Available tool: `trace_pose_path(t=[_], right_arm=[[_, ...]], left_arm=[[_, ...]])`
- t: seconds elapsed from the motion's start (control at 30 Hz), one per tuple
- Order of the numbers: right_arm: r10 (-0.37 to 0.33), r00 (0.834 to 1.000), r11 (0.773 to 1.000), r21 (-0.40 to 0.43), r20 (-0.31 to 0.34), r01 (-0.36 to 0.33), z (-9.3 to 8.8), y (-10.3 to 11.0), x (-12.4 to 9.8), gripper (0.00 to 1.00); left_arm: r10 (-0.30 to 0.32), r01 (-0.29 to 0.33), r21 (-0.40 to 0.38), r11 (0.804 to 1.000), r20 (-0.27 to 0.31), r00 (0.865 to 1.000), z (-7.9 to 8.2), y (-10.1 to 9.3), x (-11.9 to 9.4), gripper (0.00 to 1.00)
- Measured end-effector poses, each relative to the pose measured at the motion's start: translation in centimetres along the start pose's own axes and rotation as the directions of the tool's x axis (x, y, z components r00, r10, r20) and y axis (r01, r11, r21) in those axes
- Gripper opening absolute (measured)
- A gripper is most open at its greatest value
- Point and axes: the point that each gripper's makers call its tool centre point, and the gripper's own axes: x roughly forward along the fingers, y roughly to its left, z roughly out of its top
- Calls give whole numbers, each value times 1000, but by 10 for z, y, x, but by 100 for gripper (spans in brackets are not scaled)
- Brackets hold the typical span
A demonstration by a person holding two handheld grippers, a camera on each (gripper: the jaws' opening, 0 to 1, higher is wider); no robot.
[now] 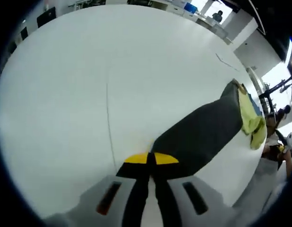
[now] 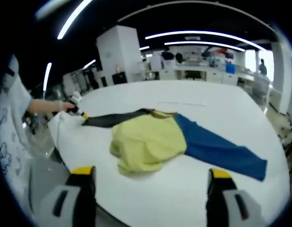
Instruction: Fold the garment on the visible template until the final outline fits inside the template.
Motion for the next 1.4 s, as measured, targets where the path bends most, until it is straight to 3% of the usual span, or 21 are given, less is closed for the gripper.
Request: trace_pose_path(t=[0.17,0.63,0.73,0.83,0.93,1.1,1.23,1.27,1.4], right_arm=[[5,1000,1000,-3,-1,-5,-2,3,-2,99],[-3,1000,1000,8,16,2,-6,0,-8,98],[-1,1000,1000,12,15,1,-8,0,-8,99],[1,1000,1000,14,19,-2,-8,2,-8,99],[4,1000,1000,23,20,-4,-8,2,-7,99],[3,1000,999,33,3,-3,-17,3,-3,99],[5,1000,1000,30,-7,-5,-21,5,-2,99],[7,1000,999,32,-5,-7,-21,7,-1,99],[12,1000,999,31,-6,-11,-23,10,2,99]], left_arm=[[-2,2,7,1000,-27,1000,-10,-5,-5,0],[-3,4,-1,1000,46,999,-8,-3,-10,1],[21,-23,28,999,83,996,-4,0,-13,9],[5,-8,26,1000,100,995,-3,-4,-16,20],[-6,-3,69,998,136,991,2,-12,-21,26],[-36,17,103,995,186,982,7,-23,-24,50],[-102,60,170,984,248,963,10,-48,-31,69],[-104,65,166,984,240,965,7,-55,-32,73],[-159,102,222,970,256,954,7,-82,-35,81]])
